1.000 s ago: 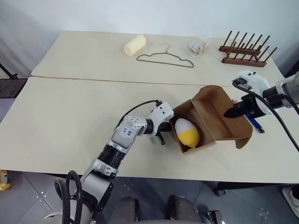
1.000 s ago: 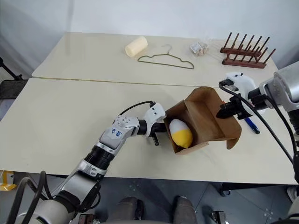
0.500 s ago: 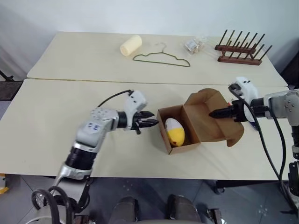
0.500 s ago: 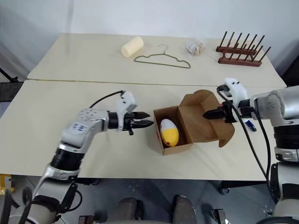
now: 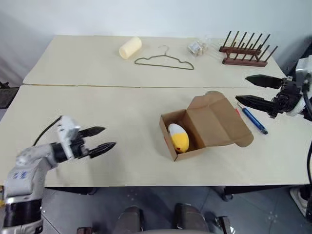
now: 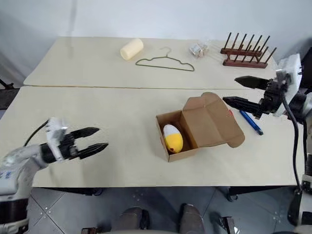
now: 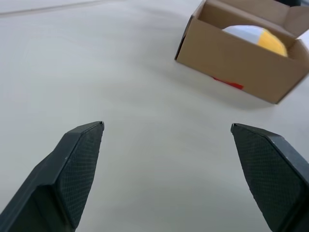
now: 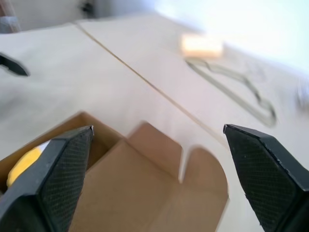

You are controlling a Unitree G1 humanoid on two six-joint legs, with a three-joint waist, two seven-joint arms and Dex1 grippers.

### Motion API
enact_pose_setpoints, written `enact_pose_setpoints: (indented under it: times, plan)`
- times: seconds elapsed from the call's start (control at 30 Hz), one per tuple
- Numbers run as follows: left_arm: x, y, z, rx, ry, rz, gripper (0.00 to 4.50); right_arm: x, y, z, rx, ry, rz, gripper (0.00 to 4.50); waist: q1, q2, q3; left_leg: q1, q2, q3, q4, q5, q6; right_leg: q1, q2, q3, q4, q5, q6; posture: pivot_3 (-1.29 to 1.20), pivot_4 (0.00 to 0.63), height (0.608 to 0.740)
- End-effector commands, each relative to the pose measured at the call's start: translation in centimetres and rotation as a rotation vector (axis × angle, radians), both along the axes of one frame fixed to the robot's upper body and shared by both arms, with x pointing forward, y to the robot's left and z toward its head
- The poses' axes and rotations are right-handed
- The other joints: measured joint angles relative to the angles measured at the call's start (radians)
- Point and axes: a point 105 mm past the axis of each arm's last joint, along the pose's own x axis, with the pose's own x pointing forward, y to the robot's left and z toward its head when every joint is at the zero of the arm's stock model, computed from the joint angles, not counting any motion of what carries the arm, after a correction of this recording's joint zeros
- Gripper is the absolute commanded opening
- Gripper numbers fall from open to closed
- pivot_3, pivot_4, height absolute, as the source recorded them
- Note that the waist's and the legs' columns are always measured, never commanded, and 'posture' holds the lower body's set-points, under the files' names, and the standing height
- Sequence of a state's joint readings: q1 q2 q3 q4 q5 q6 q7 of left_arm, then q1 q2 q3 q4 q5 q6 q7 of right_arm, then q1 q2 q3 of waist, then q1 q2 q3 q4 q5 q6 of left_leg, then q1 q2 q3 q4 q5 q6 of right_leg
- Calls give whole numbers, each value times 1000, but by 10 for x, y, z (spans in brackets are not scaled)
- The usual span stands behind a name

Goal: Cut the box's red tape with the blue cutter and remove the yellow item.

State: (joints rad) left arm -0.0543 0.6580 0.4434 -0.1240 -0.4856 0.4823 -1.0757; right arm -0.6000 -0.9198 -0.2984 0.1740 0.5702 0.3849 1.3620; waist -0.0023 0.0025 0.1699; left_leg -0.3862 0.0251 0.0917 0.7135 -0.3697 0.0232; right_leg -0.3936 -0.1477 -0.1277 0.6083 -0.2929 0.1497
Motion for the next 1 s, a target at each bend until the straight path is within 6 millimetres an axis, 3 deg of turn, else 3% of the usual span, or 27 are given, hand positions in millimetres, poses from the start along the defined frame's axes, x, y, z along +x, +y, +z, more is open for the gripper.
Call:
enact_pose_setpoints:
  times: [0.03, 0.13, 0.17, 0.23, 0.33, 0.4, 0.47, 0.6, 0.63, 0.77, 0.87, 1.0]
  plan:
    - [-16, 39, 9, -3, -40, 104, 4480, -19, 6, -12, -96, -85, 173, 4500, 0, 0, 0, 1, 0, 0, 0, 0, 0, 0, 0, 0, 0, 0, 0, 0, 150, 740]
    - [-37, 77, 4, 16, 0, 214, 4480, -29, 10, -19, -103, -119, 205, 4500, 1, 0, 0, 1, 1, 0, 1, 0, 0, 1, 0, 0, 0, 0, 0, 0, 150, 740]
    - [-41, 81, 8, 20, -7, 221, 4480, -33, 11, -17, -91, -143, 195, 4500, 1, 1, 1, 1, 2, 1, 1, 0, 0, 0, 0, 1, 0, 0, 0, 0, 150, 740]
    - [-42, 78, 18, 24, -36, 199, 4480, -39, 13, -15, -82, -174, 186, 4500, 9, 2, 1, 1, 3, 0, 1, 0, 0, 0, 0, 1, 1, 0, 0, 0, 150, 740]
    - [-31, 51, 40, -9, -75, 103, 4480, -50, 17, -17, -97, -175, 197, 4500, 24, 2, 1, 1, 4, 0, 2, 0, 0, 1, -1, 2, 3, 0, -1, 0, 150, 740]
    - [-17, 14, 55, 20, -80, -45, 4480, -58, 20, -17, -98, -163, 204, 4500, 30, 2, 1, 1, 4, 0, 3, 0, 0, 1, -1, 2, 3, 0, -1, 0, 150, 740]
    - [-1, -44, 67, 103, -14, -270, 4480, -71, 23, -16, -123, -139, 237, 4500, 43, 1, 2, 1, 3, -3, 5, 0, 0, 2, -2, 2, 5, 0, -1, 0, 150, 740]
    - [5, -122, 78, 307, 110, -602, 4480, -80, 23, -7, -138, -134, 208, 4500, 48, 1, 2, 1, -3, 0, 4, 0, 1, 1, -1, 6, 4, 3, -1, 0, 150, 740]
    - [8, -133, 80, 354, 95, -633, 4480, -80, 22, -5, -136, -133, 192, 4500, 45, 1, 2, 2, -3, 2, 3, 0, 1, 1, -1, 7, 5, 3, 0, 0, 150, 740]
    - [56, -180, 92, 399, 40, -528, 4480, -79, 16, -7, -141, -138, 133, 4500, 25, 1, 2, 3, -3, 4, 0, 0, 1, 0, 0, 7, 3, 3, 0, 0, 150, 740]
    - [62, -216, 86, 540, 22, -617, 4480, -82, 19, -9, -126, -129, 116, 4500, 29, -1, 3, 1, -3, 3, 2, 1, 1, -1, 1, 6, 2, 2, 0, 0, 150, 740]
    - [74, -244, 71, 685, -4, -669, 4480, -83, 24, -7, -92, -137, 95, 4500, 30, -1, 4, 1, -3, 4, 1, 1, 1, -1, 1, 7, 1, 3, 0, 0, 150, 740]
